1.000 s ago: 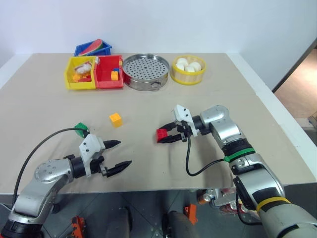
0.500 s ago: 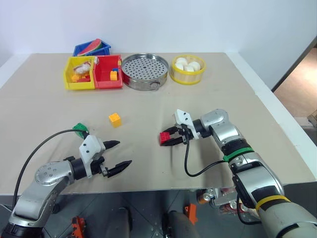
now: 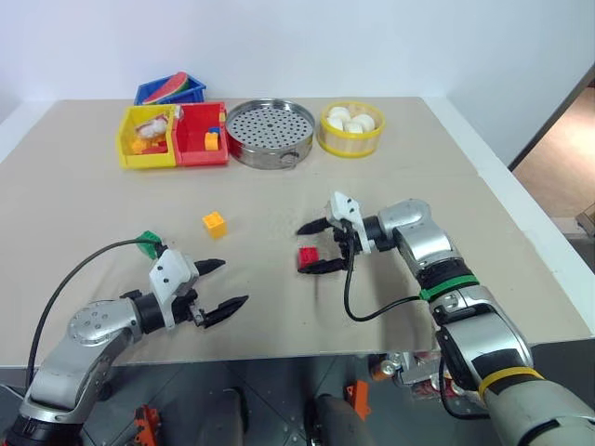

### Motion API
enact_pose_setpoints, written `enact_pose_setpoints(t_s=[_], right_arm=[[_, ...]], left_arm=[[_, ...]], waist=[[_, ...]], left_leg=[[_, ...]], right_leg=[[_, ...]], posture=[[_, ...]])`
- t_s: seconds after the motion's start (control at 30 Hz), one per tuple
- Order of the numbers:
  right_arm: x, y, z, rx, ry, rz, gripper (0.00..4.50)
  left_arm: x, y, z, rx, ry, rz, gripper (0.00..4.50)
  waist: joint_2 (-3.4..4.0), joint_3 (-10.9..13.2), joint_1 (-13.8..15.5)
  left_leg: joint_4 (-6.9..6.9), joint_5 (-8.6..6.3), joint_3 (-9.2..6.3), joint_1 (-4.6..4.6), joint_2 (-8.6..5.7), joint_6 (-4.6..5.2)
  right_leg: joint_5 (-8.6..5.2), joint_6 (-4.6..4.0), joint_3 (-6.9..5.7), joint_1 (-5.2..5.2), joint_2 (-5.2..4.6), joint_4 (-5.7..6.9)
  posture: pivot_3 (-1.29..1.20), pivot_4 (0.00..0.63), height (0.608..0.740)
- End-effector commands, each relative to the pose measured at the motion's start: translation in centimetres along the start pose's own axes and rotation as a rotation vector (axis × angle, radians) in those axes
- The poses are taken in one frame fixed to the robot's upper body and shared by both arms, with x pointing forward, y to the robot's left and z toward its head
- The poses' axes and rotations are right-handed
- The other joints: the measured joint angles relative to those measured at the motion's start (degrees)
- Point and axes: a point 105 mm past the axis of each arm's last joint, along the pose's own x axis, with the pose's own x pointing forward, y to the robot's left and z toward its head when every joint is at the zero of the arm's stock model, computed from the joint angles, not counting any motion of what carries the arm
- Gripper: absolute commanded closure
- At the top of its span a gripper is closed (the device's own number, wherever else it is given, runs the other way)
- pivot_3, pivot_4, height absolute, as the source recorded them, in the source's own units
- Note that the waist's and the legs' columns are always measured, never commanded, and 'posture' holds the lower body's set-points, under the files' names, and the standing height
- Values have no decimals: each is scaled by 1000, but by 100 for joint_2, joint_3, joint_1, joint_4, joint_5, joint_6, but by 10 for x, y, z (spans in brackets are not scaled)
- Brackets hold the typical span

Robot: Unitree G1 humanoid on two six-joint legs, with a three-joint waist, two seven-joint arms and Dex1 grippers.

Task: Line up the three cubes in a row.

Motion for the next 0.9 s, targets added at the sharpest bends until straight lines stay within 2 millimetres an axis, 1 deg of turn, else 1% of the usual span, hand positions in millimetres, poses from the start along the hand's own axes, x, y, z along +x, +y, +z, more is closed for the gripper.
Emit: enact_pose_setpoints(t_s=[0.03, 0.1, 0.13, 0.17, 0.23, 0.33, 0.4, 0.47, 0.57, 0.73, 0.9], right_arm=[[-10, 0, 33, -48, -132, -61, 29], [-18, 11, 52, -48, -229, -62, 29], [-20, 16, 58, -41, -257, -59, 29], [-21, 23, 60, -31, -260, -51, 29], [-21, 33, 59, -18, -241, -40, 29], [-18, 44, 55, -23, -222, -42, 29], [-17, 45, 56, -21, -228, -52, 29], [-16, 42, 54, -40, -222, -81, 29], [-15, 35, 50, -83, -198, -121, 29], [-17, 32, 47, -118, -173, -136, 29], [-22, 32, 40, -131, -131, -156, 29]], left_arm=[[-12, 13, 26, 50, -76, 134, 0], [-27, 29, 32, 45, -68, 304, 0], [-34, 34, 33, 41, -51, 364, 0], [-42, 40, 34, 52, -34, 415, 0], [-53, 46, 38, 55, -29, 475, 0], [-73, 62, 40, 76, -2, 533, 0], [-87, 75, 37, 90, 29, 557, 0], [-94, 83, 33, 77, 58, 531, 0], [-96, 92, 29, 46, 75, 493, 0], [-95, 112, 21, 26, 100, 497, 0], [-87, 122, 15, -11, 107, 487, 0]], waist=[[-1, -1, 1], [-2, -1, 1], [-2, -1, 1], [-2, -1, 1], [-2, -1, 2], [-14, -8, 3], [-15, -9, 3], [-15, -9, 3], [-15, -9, 3], [-20, -10, 9], [-22, -11, 8]], left_leg=[[0, -2, 0, 0, 1, -3], [0, -4, 0, -2, 3, -6], [1, -7, 0, -3, 5, -10], [1, -7, 0, -3, 7, -10], [1, -9, 1, -1, 7, -13], [3, -9, 0, 0, 7, -13], [6, -10, 2, 1, 14, -15], [6, -14, 7, 2, 15, -22], [7, -15, 8, 3, 15, -24], [7, -17, 14, 2, 20, -27], [4, -22, 20, -2, 28, -34]], right_leg=[[4, 8, 0, 1, 1, 0], [6, 12, -1, -1, 2, 0], [6, 14, -1, -1, 2, 0], [6, 14, -1, -2, 3, 0], [5, 14, -1, -1, 4, 1], [-7, -11, -2, -2, 5, 0], [-5, -14, -4, -4, 7, 0], [-1, -22, -4, -11, 6, 0], [2, -27, -5, -15, 6, -2], [2, -27, -9, -16, 3, -4], [-3, -28, -9, -19, 9, -5]], posture=[[0, 150, 740], [0, 150, 740], [0, 150, 740], [0, 150, 740], [0, 150, 740], [0, 150, 740], [0, 150, 740], [0, 150, 740], [0, 150, 740], [0, 150, 740], [0, 150, 740]])
